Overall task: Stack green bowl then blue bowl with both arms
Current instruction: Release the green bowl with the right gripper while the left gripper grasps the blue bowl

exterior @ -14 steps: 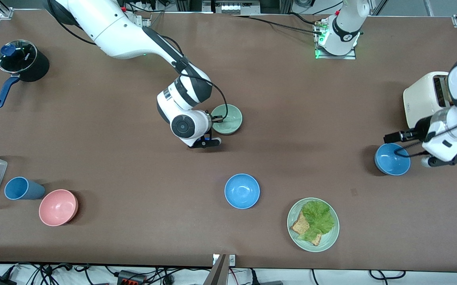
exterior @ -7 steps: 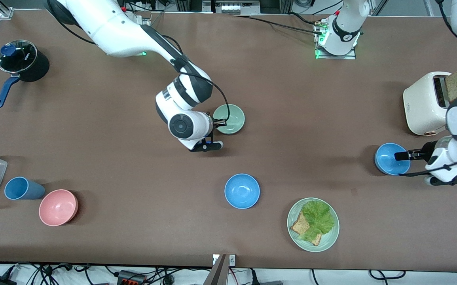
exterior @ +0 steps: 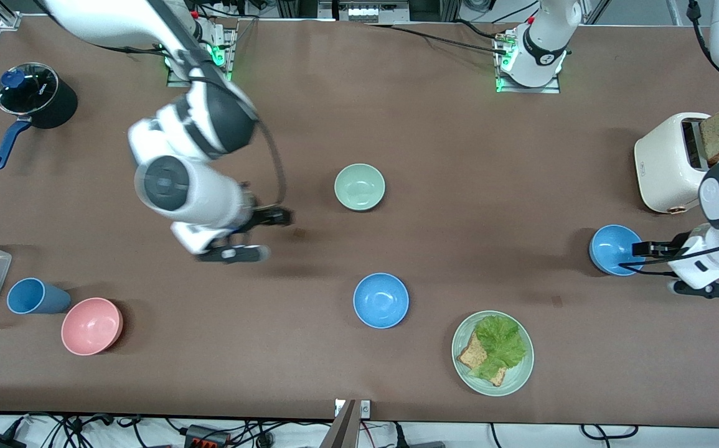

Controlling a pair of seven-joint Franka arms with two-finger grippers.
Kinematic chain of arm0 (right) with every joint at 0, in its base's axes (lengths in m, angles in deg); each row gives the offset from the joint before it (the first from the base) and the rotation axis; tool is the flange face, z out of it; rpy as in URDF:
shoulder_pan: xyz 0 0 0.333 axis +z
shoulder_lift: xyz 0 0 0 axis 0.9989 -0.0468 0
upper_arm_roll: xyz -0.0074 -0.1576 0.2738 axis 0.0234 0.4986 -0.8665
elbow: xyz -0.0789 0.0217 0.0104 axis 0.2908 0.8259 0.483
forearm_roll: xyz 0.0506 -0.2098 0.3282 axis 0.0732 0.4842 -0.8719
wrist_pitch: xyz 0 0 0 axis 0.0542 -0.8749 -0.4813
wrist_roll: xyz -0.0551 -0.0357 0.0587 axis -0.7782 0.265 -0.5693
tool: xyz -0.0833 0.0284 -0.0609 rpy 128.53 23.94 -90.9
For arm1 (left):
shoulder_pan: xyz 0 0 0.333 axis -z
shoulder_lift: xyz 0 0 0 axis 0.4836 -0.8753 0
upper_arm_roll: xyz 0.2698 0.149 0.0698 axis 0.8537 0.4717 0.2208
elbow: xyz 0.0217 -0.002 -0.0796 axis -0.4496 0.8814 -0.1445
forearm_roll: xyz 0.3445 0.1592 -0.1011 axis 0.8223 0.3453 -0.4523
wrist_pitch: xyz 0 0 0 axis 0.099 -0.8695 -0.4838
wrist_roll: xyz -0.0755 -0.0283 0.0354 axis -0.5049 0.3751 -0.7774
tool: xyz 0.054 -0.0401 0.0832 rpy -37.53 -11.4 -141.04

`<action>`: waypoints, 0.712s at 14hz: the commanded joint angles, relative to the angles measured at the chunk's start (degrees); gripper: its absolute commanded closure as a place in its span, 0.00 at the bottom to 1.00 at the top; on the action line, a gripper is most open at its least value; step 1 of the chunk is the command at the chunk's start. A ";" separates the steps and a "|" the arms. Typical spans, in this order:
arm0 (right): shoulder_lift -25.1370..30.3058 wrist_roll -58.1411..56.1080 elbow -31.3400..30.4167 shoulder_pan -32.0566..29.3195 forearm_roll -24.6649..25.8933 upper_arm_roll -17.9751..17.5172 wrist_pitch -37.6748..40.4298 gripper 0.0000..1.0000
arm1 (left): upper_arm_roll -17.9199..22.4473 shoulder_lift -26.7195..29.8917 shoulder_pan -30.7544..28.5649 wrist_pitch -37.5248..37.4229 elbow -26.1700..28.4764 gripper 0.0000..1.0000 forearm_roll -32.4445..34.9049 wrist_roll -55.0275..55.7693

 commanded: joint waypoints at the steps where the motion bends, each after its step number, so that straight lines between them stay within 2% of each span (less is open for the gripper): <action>1: 2.70 0.06 -0.52 -2.14 5.94 -0.56 3.69 0.00 | -0.59 0.96 -1.77 5.58 5.07 0.00 -0.15 -2.89; 3: 4.81 -0.03 -0.52 -4.86 5.77 -0.56 4.14 0.00 | -0.59 2.36 -2.82 11.55 10.15 0.00 -0.15 -5.17; 8: 6.93 -0.38 -0.52 -9.97 5.25 -0.65 4.32 0.00 | -0.59 1.75 -4.68 12.54 11.15 0.02 -0.24 -8.51; 10: 10.16 -2.56 -0.78 -10.68 3.50 0.92 4.23 0.00 | -0.59 1.57 -5.38 12.81 11.59 0.04 -0.24 -9.31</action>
